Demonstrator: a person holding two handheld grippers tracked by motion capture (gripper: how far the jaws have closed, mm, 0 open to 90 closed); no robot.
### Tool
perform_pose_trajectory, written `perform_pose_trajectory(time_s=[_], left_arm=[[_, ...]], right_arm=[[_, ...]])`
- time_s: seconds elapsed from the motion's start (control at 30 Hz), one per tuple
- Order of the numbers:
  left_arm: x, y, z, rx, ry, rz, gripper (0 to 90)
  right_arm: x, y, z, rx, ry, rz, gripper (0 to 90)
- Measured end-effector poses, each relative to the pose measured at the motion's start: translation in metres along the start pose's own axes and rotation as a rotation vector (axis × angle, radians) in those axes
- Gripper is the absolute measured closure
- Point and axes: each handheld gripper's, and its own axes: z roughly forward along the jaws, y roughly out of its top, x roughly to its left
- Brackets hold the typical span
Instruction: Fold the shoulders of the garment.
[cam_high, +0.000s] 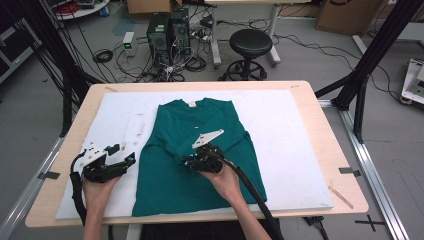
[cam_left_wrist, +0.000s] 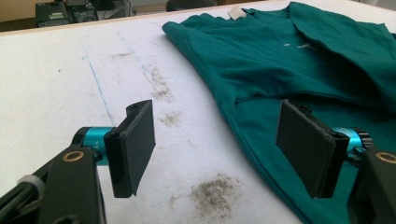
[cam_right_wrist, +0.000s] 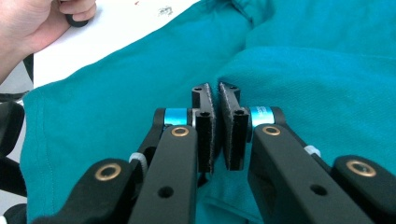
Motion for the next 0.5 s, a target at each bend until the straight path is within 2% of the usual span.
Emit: perform_pose_trajectory(time_s=[0.1,0.2,0.3,0.33,0.5], left_arm=[[0.0001,0.0000,0.0000,0.002,0.001,0.002,28.5],[-0.0001,0.0000,0.0001,0.002,0.001,0.002,28.6],[-0.0001,0.0000,0.0001,0.002,0.001,0.002,28.6],[-0.0001,0.0000,0.0001,0.002,0.001,0.002,28.6],[-0.0001,0.0000,0.0002,0.003,0.001,0.002,28.6]], right_arm=[[-0.0004,-0.0013,0.0004,-0.001,0.007,0.007,84.9],[-0.0012,-0.0025,0.0022,0.008,0.033,0.027,72.9],[-0.0012,-0.0023,0.0009,0.002,0.036,0.031,68.9],[-0.0018,-0.0017,-0.0016,-0.015,0.023,0.041,63.3],[-0.0046,-0.0015,-0.0071,-0.045,0.010,0.061,61.9]])
